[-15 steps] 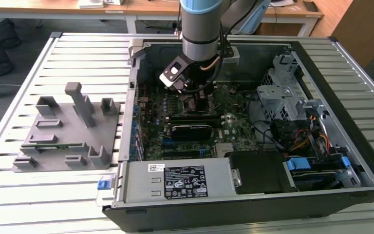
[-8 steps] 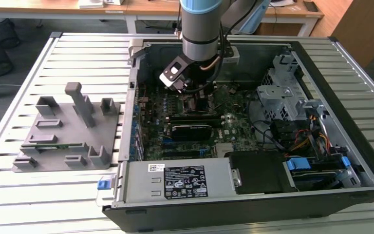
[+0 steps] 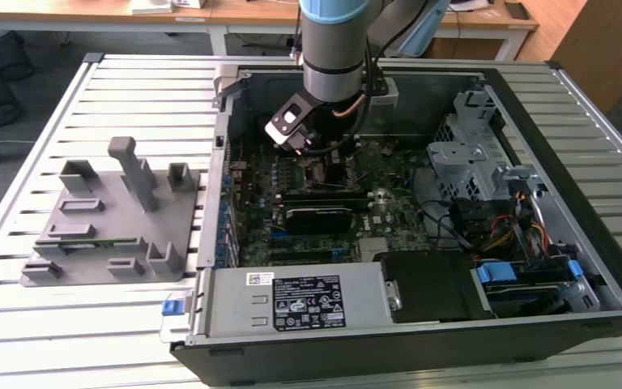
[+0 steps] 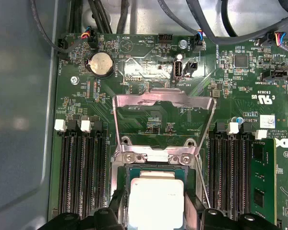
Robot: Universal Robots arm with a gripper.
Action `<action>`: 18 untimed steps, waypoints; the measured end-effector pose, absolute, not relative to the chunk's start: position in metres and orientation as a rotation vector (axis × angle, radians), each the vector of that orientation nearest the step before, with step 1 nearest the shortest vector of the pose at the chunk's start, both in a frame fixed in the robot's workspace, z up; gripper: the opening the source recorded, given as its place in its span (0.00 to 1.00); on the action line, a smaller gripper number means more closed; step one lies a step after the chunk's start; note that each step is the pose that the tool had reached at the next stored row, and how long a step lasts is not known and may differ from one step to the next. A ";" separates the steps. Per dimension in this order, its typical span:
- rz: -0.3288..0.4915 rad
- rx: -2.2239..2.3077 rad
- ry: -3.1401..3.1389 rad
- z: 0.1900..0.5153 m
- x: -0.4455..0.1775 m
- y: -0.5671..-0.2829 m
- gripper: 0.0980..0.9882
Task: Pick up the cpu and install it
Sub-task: 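Place the cpu into insertion slot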
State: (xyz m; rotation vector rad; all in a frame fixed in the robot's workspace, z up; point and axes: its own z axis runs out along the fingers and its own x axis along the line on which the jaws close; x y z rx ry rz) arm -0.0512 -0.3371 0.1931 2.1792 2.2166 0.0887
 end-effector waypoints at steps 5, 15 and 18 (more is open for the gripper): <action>0.088 2.179 2.216 0.201 -0.051 -0.337 0.57; 0.087 2.179 2.216 0.211 -0.051 -0.338 0.28; 0.087 2.179 2.216 0.211 -0.050 -0.339 0.15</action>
